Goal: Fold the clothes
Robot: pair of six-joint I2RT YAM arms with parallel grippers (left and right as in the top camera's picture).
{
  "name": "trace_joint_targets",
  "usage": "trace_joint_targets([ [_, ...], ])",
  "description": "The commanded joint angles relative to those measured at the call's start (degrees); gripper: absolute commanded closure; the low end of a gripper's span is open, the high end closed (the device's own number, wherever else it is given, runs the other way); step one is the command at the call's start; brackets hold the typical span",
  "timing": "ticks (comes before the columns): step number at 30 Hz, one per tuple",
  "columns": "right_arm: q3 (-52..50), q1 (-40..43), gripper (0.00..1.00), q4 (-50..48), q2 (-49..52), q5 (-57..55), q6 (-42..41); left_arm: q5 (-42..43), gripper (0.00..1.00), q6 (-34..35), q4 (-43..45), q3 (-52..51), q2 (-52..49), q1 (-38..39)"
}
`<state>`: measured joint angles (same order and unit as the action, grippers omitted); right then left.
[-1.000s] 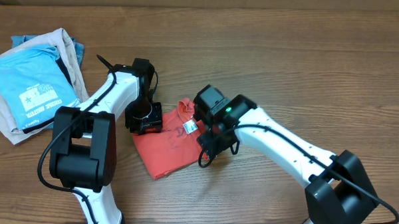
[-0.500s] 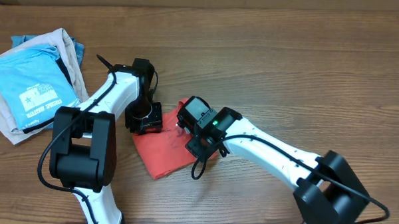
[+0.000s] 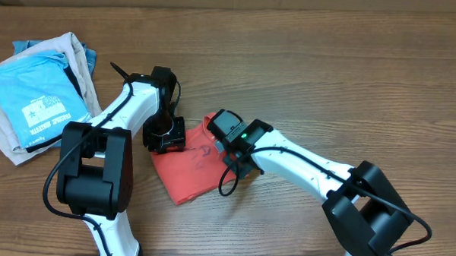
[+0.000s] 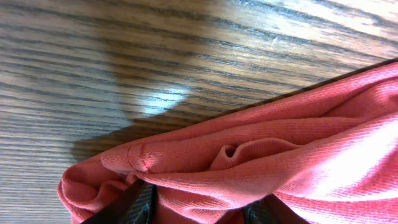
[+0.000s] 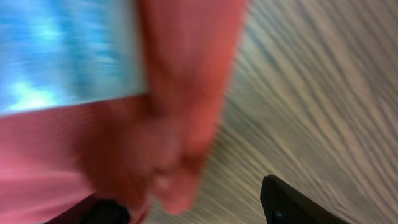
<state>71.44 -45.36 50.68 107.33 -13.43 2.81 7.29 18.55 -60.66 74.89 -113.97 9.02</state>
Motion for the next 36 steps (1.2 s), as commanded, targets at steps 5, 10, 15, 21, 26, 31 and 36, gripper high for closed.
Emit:
trace_joint_targets([
  [5, -0.5, 4.5, 0.32, 0.1, 0.1, -3.7, -1.6, -3.1, 0.53, 0.3, 0.3, 1.0, -0.2, -0.1],
  [10, -0.6, 5.6, 0.3, 0.0, 0.1, -3.0, -1.5, -3.3, 0.53, 0.3, 0.3, 1.0, -0.2, -0.1],
  [15, -0.8, 5.6, 0.27, 3.9, 0.1, 4.3, -1.5, -3.3, 0.53, 0.3, 0.2, 1.0, -0.2, -0.1],
  [21, -1.7, 5.6, 0.27, 4.3, 0.1, 4.4, -1.5, -3.3, 0.53, 0.3, 0.2, 1.0, -0.2, -0.1],
  [26, -1.7, 5.6, 0.27, 3.4, 0.1, 1.4, -1.5, -3.3, 0.53, 0.3, 0.0, 1.0, -0.2, -0.1],
  [31, -1.7, 6.3, 0.24, 2.7, 0.1, -4.8, -1.5, -3.5, 0.53, 0.3, -0.2, 1.0, -0.2, -0.1],
  [36, -2.4, 8.4, 0.24, 4.1, 0.1, -2.3, -2.6, -3.5, 0.53, 0.3, -0.6, 1.0, -0.2, -0.1],
])
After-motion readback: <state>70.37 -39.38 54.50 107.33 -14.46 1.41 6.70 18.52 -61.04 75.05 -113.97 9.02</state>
